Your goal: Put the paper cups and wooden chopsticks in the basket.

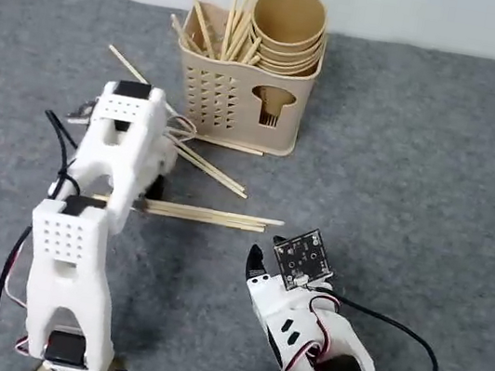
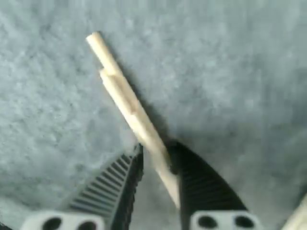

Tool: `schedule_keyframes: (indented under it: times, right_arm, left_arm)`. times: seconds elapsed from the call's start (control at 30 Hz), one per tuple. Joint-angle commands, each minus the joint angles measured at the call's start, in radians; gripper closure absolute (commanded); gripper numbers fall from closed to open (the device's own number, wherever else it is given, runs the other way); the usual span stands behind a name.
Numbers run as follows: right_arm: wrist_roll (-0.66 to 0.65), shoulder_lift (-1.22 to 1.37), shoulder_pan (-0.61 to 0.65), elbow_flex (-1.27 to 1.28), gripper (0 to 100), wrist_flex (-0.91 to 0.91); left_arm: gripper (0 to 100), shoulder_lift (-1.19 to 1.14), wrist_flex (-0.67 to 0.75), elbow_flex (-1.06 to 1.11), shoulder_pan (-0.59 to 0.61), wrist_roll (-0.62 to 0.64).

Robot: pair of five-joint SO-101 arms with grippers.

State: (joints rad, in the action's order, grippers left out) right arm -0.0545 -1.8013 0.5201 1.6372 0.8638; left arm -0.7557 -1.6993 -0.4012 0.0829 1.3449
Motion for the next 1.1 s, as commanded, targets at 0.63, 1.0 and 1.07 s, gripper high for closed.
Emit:
schedule_keyframes:
  times: [0.63,1.0,1.07]
  right_arm:
    - [0.008,-0.013,0.002,-0.009,88.4,-0.025]
    - [0.008,-0.013,0.002,-0.009,88.4,-0.025]
    - [0.008,-0.013,0.002,-0.009,88.4,-0.025]
  left_arm:
    - [99,0.051,-0.054,-0.441,0.103,-0.008]
    - [99,0.107,-0.006,-0.886,0.103,-0.351]
    - [99,0.11,0.026,-0.947,0.103,-0.416]
